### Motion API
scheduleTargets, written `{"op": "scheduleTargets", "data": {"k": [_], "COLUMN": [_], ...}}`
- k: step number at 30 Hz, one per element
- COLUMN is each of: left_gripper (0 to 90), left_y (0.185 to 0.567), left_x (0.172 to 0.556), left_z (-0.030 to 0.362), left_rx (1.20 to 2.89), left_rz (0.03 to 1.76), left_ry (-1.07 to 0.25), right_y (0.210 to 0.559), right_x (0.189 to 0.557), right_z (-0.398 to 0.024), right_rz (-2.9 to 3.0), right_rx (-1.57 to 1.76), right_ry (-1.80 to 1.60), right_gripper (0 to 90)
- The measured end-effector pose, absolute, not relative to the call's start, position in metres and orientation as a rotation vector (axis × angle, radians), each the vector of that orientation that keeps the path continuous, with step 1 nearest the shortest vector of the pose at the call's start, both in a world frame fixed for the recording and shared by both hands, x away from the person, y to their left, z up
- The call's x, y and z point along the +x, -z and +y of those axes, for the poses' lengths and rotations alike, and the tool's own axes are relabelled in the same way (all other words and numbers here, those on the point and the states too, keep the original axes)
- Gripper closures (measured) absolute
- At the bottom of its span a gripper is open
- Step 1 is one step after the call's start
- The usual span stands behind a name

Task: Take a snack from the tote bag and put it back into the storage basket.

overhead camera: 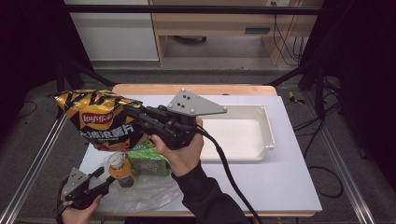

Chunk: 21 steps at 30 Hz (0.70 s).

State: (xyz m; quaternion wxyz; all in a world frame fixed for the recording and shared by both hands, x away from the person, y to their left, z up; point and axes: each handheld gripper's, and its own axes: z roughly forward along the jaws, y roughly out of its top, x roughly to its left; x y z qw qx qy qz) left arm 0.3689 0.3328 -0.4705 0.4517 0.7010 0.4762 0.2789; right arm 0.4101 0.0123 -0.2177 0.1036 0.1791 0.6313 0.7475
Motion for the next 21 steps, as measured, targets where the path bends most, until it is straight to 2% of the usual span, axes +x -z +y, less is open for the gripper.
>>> {"op": "scheduleTargets", "data": {"k": [13,21], "left_gripper": [44.7,44.6], "left_y": [0.471,0.470], "left_x": [0.369,0.369], "left_z": [0.333,0.333], "left_rx": [1.733,1.734], "left_rz": [1.179,1.176], "left_ry": [-0.689,-0.689], "right_y": [0.214,0.215], "right_x": [0.445,0.457], "right_z": [0.007,-0.015], "right_rz": [1.770,1.753], "right_rx": [0.632,0.703], "right_ry": [-2.145,-2.054], "right_gripper": [88.6,88.6]}}
